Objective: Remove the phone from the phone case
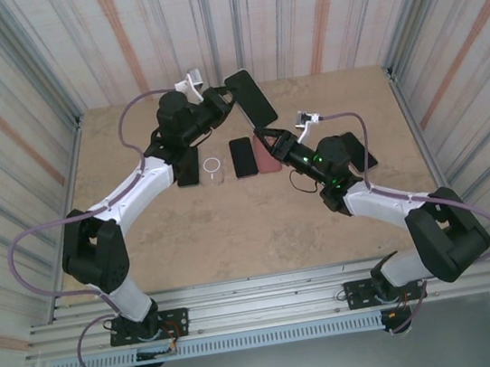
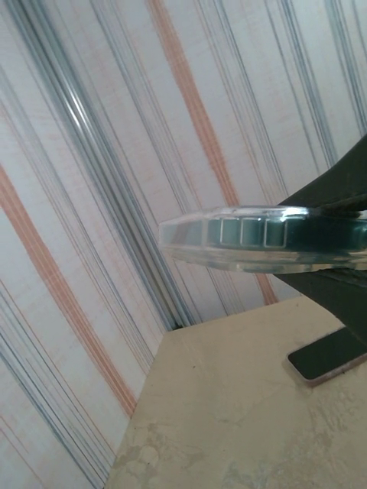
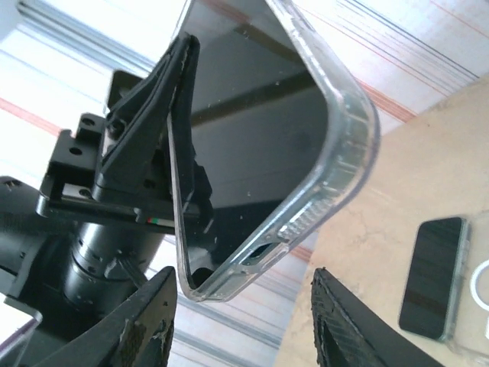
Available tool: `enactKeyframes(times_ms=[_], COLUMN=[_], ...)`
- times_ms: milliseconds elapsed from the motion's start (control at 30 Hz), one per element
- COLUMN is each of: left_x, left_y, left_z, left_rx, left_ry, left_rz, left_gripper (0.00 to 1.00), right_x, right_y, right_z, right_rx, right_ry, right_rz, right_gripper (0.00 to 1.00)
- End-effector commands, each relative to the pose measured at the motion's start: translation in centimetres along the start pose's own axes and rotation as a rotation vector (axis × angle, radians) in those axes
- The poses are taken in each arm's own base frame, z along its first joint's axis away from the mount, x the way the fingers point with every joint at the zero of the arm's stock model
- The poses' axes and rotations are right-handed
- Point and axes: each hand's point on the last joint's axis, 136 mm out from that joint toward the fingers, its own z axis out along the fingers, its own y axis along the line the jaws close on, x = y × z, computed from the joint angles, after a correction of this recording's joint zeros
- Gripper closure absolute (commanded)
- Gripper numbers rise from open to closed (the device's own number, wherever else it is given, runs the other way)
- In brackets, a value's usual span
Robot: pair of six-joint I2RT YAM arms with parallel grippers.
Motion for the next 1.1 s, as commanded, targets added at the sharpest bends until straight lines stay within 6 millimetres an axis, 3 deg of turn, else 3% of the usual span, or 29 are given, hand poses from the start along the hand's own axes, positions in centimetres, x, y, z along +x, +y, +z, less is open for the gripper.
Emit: enactKeyframes(times_ms=[0,200,633,833,1067], left_x=[-2.2,-2.3,-2.3,-2.5,-2.6], left_y=[-2.7,-3.1,-4.0,-4.2,-3.4], left_z=[-0.5,-0.5,-0.6,-0.8,-1.1], left_rx=[0.092,0.11,0.138,0.138,0.139], left_ry=[-0.1,-0.104,-0.098,-0.107,-0.118], left_rz=[-0.037,-0.064,-0.072,-0.079,-0.202], left_gripper=[0.93,0.92,0.93,0.93,0.94], right_x=[-1.3,-1.8,-2.8,-2.5,-1.9], right_y=[1.8,1.9,2.5,2.4,1.7], right_z=[0.1,0.4,1.2,1.5,1.8], right_rx=[-0.081,-0.103,-0.139,-0.146,-0.123], right_ry=[-0.068,-0.081,-0.088,-0.064,-0.007], right_rz=[0.034,0.057,0.068,0.062,0.012], right_gripper=[0.56,0.69,0.73,0.81,0.87])
